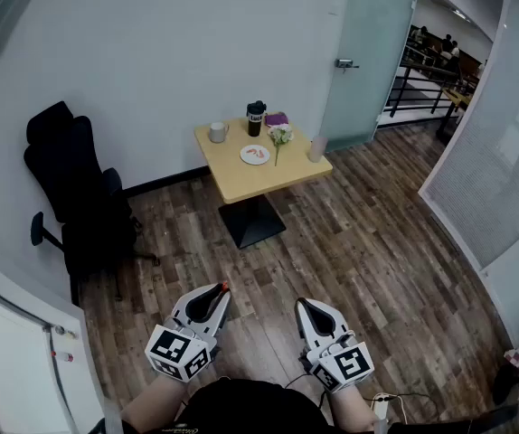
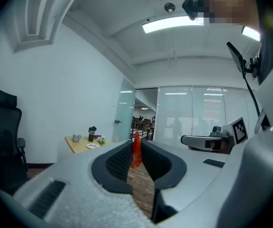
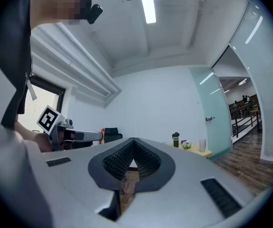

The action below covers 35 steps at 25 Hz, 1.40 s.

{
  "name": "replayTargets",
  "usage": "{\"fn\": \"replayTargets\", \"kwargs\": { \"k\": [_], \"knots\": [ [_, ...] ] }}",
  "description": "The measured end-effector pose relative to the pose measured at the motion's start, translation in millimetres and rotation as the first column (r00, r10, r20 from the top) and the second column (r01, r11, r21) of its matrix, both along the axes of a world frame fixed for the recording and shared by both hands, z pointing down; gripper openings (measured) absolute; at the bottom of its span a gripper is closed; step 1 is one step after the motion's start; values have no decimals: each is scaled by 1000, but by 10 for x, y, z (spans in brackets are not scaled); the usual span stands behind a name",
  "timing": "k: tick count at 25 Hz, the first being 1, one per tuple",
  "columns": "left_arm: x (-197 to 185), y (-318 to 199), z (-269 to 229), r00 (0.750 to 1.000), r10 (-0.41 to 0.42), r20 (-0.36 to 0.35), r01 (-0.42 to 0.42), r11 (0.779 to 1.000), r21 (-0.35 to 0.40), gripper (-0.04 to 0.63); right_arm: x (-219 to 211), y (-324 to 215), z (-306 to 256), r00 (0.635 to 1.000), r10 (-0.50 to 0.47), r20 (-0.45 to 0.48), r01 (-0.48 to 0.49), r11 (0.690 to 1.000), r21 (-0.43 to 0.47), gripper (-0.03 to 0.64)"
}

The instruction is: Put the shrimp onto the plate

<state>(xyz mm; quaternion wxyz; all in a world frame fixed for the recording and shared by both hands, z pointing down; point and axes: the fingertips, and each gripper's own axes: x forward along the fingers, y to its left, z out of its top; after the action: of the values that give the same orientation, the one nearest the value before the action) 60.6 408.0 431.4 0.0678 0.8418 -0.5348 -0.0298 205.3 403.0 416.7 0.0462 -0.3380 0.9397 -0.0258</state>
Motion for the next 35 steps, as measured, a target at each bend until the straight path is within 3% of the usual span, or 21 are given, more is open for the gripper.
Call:
{"fn": "replayTargets", "kwargs": {
  "k": [8, 14, 18, 35],
  "knots": [
    [-64, -57, 25, 1000, 6, 4, -6, 1000, 1, 61, -92, -69, 74, 999, 8, -38, -8, 1000, -8, 0],
    [-156, -120, 36, 1000, 10, 0, -10, 1000, 1, 61, -298, -99, -46, 999, -38, 23, 38, 999, -15, 0],
    [-237, -121, 67, 1000, 14, -11, -14, 1000, -3, 61, -416, -100, -35, 999, -40, 17, 41, 999, -16, 0],
    [-1132, -78, 278, 999, 7, -45, -9, 1000, -29, 61, -1300, -65, 174, 998, -41, -52, 38, 998, -59, 1]
  ]
}}
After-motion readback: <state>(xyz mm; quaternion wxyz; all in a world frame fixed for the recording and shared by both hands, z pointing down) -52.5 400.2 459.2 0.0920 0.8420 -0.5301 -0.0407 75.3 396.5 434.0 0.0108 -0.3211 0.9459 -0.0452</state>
